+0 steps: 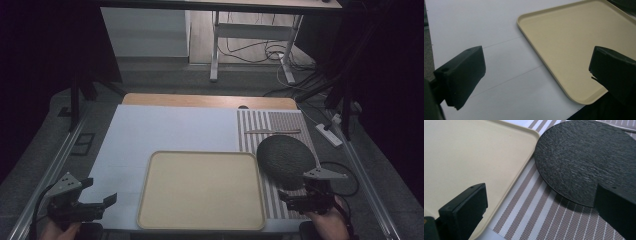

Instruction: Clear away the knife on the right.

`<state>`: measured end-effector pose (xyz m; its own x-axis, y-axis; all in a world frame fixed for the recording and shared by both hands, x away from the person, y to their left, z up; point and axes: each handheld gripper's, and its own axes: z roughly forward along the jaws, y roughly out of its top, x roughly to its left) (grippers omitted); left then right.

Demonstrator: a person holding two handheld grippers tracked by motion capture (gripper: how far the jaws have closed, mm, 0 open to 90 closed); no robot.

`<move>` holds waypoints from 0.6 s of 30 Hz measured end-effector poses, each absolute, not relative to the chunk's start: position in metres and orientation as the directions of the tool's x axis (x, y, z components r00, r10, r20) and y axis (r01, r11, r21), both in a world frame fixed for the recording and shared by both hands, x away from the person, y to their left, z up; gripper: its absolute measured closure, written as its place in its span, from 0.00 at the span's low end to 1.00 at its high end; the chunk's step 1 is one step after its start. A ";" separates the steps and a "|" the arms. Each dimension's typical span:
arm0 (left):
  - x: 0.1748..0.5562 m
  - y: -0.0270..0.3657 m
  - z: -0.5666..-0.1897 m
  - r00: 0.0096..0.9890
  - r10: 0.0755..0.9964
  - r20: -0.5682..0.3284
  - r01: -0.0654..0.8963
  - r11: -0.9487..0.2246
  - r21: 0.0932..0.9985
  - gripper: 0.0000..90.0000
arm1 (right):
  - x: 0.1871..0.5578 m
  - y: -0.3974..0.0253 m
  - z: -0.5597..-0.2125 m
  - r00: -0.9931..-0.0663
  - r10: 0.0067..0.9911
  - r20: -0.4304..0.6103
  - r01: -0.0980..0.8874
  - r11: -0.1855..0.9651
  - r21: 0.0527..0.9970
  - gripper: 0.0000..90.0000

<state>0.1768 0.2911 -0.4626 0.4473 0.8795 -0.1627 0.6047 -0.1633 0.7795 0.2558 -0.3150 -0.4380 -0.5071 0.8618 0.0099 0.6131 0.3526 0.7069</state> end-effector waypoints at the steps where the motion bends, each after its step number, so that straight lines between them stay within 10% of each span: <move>1: 0.177 0.291 -0.463 0.447 0.879 -0.163 0.605 -0.163 0.779 0.01 | 0.256 -0.315 -0.438 -0.507 0.862 0.010 0.613 0.353 0.707 0.00; 18: 0.175 0.292 -0.462 0.442 0.880 -0.177 0.607 -0.148 0.780 0.02 | 0.257 -0.312 -0.439 -0.527 0.850 0.002 0.620 0.383 0.685 0.00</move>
